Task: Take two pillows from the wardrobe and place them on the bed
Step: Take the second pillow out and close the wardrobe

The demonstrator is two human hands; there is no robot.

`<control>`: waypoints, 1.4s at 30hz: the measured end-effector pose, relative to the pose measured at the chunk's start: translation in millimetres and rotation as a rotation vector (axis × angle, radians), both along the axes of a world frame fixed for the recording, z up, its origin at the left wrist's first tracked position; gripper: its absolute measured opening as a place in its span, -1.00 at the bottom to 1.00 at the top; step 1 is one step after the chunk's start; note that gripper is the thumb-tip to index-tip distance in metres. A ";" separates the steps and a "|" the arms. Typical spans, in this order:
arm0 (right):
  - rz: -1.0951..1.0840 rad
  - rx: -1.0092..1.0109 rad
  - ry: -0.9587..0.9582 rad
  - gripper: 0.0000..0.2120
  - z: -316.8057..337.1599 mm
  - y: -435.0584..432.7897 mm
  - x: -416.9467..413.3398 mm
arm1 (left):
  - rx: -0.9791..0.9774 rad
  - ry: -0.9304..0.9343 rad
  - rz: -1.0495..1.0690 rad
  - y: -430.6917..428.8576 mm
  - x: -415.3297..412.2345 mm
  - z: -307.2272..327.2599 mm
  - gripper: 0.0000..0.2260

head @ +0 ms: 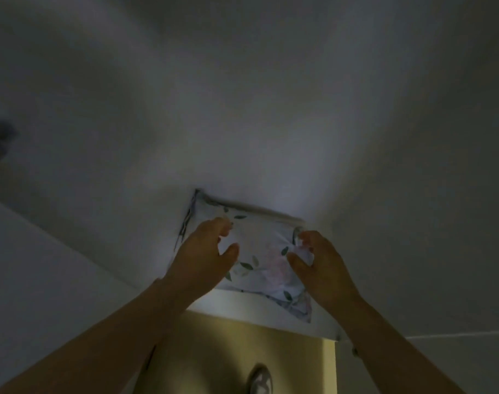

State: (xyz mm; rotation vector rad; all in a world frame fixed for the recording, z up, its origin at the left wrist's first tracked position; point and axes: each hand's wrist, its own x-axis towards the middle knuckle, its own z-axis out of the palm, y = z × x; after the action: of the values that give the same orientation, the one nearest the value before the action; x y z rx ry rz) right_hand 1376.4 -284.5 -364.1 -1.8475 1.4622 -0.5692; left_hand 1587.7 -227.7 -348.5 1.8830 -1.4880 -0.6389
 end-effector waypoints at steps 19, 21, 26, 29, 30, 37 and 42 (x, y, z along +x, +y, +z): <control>0.110 0.244 0.157 -0.36 -204.6 -61.0 -49.6 | 0.311 -0.211 -0.017 -50.1 -20.4 -208.4 -0.52; 0.121 0.248 0.161 -0.32 -220.5 -66.9 -47.1 | 0.339 -0.225 -0.034 -54.7 -17.3 -226.2 -0.50; 0.166 0.253 0.264 -0.25 -266.3 -84.0 -36.7 | 0.355 -0.279 -0.079 -65.3 -5.8 -273.2 -0.46; 0.169 0.253 0.313 -0.22 -300.3 -95.5 -26.8 | 0.369 -0.301 -0.121 -77.8 0.9 -307.6 -0.42; 0.163 0.259 0.302 -0.20 -313.0 -98.1 -22.6 | 0.366 -0.313 -0.133 -82.1 3.3 -320.8 -0.41; 0.172 0.201 0.447 -0.13 -417.5 -112.1 -1.3 | 0.334 -0.384 -0.212 -111.2 13.9 -431.0 -0.29; 0.208 0.216 0.504 -0.06 -490.4 -119.6 5.0 | 0.342 -0.442 -0.248 -122.2 24.1 -503.0 -0.15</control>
State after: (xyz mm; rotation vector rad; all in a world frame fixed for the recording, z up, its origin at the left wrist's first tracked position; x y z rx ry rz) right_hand 1381.4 -404.0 -854.5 -2.0184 1.5386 0.1677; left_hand 1611.8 -349.9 -851.4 2.2211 -2.0223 -0.6497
